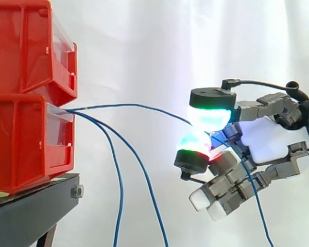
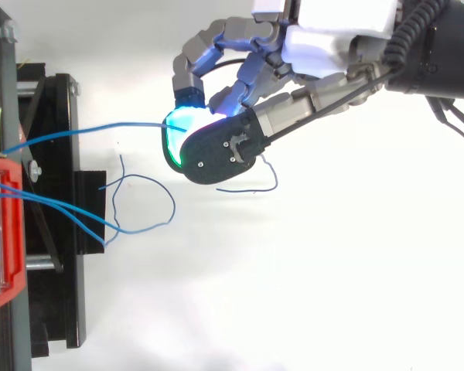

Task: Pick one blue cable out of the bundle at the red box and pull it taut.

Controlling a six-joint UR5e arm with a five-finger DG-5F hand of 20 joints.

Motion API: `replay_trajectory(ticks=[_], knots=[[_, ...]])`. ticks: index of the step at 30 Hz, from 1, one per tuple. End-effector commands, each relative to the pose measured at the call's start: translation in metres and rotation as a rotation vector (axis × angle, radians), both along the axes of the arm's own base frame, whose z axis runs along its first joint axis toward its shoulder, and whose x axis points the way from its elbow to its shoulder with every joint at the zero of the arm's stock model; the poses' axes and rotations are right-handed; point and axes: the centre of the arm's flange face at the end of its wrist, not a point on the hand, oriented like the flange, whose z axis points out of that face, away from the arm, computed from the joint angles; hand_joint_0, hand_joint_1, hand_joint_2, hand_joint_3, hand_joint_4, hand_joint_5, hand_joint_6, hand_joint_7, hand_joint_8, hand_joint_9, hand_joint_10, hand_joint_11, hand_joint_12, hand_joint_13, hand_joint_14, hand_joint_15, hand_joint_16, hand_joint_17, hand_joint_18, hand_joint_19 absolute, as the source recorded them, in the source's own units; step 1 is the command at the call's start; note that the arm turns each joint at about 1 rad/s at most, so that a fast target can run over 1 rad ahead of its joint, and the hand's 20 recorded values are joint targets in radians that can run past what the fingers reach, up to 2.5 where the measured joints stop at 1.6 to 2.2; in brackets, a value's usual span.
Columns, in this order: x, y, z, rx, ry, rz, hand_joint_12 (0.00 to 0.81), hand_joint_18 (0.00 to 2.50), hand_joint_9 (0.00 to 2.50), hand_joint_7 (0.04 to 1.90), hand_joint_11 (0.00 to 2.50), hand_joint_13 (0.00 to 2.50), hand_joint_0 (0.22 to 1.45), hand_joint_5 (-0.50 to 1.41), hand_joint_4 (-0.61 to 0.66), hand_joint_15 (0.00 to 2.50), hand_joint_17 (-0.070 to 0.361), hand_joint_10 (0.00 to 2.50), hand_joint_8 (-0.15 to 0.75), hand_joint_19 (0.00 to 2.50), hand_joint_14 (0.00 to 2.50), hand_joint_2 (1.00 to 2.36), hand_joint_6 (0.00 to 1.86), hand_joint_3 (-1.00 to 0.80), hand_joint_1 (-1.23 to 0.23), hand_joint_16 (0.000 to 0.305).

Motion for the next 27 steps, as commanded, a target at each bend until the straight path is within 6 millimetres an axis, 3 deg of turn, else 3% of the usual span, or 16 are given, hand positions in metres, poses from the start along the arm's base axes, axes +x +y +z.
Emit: replay_trajectory(ticks=[1,23,27], knots=[[0.0,0.0,0.0,0.0,0.001,0.0,0.341,0.63,1.09,1.08,1.03,0.77,0.62,-0.11,0.19,0.4,0.112,0.01,0.37,0.28,0.02,1.01,0.91,-0.21,-0.74,0.05],[-0.001,0.0,-0.002,0.0,0.004,0.0,0.341,0.65,1.09,1.09,0.95,0.78,0.62,-0.11,0.19,0.4,0.113,0.01,0.373,0.28,0.02,1.01,0.91,-0.21,-0.74,0.05],[-0.014,0.0,-0.029,-0.003,0.064,0.0,0.341,0.65,1.09,1.1,0.95,0.78,0.62,-0.11,0.19,0.39,0.113,0.01,0.378,0.27,0.02,1.01,0.91,-0.22,-0.74,0.05]])
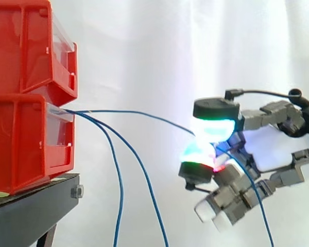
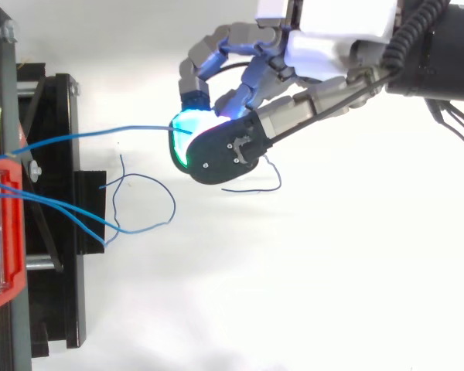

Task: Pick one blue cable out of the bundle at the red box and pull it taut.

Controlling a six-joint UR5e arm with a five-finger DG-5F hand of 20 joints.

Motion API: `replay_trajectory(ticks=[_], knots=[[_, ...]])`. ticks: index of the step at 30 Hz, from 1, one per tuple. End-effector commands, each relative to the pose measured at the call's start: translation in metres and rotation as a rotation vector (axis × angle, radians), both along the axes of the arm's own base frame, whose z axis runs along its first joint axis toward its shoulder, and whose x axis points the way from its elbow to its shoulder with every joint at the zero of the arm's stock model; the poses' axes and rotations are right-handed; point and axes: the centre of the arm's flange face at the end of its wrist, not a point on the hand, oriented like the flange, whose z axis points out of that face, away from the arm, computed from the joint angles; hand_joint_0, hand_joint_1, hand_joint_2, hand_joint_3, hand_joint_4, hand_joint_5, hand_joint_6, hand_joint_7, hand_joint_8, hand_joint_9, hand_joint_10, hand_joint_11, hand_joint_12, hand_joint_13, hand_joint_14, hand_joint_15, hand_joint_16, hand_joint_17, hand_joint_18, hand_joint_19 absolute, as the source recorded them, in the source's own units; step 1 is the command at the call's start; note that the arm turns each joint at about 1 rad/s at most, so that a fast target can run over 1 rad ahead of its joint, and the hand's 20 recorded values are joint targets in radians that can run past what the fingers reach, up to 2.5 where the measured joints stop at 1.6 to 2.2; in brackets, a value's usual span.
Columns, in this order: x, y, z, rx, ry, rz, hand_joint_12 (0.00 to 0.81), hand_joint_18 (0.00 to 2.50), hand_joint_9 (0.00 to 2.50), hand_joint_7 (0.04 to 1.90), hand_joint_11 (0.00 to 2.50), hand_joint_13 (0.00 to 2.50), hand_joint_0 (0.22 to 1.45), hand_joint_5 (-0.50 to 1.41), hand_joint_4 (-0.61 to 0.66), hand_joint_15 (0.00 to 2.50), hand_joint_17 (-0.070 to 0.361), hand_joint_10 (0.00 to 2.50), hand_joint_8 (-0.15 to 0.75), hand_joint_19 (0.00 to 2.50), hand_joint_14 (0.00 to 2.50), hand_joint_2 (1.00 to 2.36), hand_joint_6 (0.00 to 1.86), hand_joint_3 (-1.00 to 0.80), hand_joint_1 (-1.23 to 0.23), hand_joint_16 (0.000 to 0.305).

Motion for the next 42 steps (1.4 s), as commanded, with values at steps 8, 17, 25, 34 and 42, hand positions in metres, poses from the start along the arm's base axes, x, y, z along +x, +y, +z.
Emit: replay_trajectory(ticks=[8,17,25,34,42], knots=[[-0.102,-0.002,-0.144,-0.006,0.333,0.0,0.339,0.65,1.09,1.1,0.96,0.78,0.62,-0.11,0.19,0.4,0.113,0.01,0.373,0.28,0.02,1.01,0.91,-0.22,-0.74,0.05],[-0.154,-0.003,-0.201,-0.006,0.356,0.0,0.335,0.63,1.08,1.1,0.96,0.76,0.62,-0.11,0.19,0.4,0.111,0.01,0.365,0.28,0.02,1.01,0.91,-0.23,-0.74,0.049],[-0.087,-0.001,-0.164,0.0,0.017,0.002,0.336,0.63,1.07,1.09,0.95,0.76,0.62,-0.11,0.19,0.39,0.11,0.01,0.366,0.28,0.02,1.01,0.91,-0.23,-0.74,0.049],[-0.061,-0.001,-0.141,0.002,-0.114,-0.001,0.338,0.63,1.07,1.09,0.95,0.76,0.62,-0.11,0.19,0.39,0.11,0.01,0.367,0.27,0.02,1.01,0.91,-0.22,-0.74,0.049],[-0.061,-0.001,-0.141,0.002,-0.114,0.0,0.334,0.63,1.07,1.09,0.96,0.76,0.63,-0.11,0.19,0.39,0.11,0.01,0.371,0.27,0.02,1.01,0.91,-0.22,-0.75,0.049]])
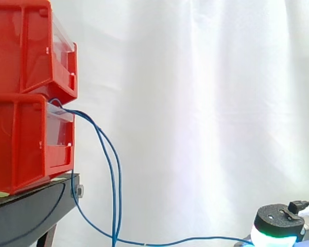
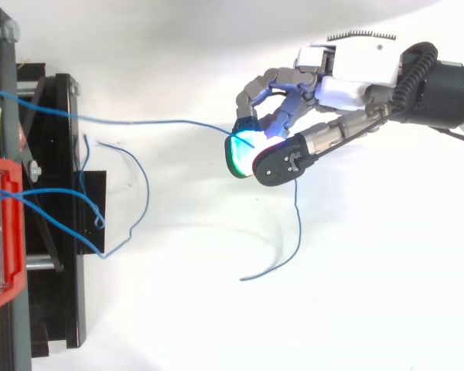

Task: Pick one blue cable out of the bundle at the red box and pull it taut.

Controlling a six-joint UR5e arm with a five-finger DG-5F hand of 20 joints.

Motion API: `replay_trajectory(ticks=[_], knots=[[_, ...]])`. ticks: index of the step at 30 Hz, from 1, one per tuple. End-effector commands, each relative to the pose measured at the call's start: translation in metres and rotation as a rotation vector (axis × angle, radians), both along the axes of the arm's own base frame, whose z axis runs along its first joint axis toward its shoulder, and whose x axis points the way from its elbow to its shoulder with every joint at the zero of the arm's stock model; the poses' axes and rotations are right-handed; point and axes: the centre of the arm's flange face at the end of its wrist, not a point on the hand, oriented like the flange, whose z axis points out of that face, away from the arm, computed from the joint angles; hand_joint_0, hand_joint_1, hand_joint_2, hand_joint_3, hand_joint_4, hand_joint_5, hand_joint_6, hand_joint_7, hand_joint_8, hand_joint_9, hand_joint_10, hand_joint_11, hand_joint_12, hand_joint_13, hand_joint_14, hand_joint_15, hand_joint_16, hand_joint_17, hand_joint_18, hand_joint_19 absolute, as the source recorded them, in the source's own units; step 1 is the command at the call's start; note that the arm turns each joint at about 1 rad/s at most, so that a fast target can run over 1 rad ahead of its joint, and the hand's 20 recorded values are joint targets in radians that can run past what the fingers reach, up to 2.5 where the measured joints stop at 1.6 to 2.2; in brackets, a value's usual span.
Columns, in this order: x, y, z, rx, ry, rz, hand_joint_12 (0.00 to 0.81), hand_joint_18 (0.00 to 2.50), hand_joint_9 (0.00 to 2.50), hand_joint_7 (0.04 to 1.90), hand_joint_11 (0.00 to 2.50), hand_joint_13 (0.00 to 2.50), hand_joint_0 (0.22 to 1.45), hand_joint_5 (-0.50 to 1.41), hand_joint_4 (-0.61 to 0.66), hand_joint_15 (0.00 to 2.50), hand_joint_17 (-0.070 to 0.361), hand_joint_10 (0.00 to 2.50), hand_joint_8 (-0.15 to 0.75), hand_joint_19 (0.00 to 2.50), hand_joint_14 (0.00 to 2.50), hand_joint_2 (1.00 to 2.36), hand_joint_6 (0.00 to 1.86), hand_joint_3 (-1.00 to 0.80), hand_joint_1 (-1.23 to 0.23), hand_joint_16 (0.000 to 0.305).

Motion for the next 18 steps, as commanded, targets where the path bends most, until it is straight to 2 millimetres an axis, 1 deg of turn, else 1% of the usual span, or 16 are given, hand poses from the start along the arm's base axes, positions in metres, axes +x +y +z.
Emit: replay_trajectory(ticks=[1,18], knots=[[0.0001,-0.0001,0.0011,0.0,-0.002,-0.001,0.333,0.63,1.07,1.1,0.96,0.76,0.63,-0.11,0.19,0.39,0.11,0.01,0.368,0.27,0.02,1.01,0.91,-0.22,-0.75,0.049],[0.0001,-0.0001,0.0001,0.0,0.0,-0.001,0.332,0.62,1.07,1.09,0.94,0.76,0.63,-0.11,0.19,0.39,0.109,0.01,0.368,0.28,0.02,1.01,0.91,-0.23,-0.75,0.049]])
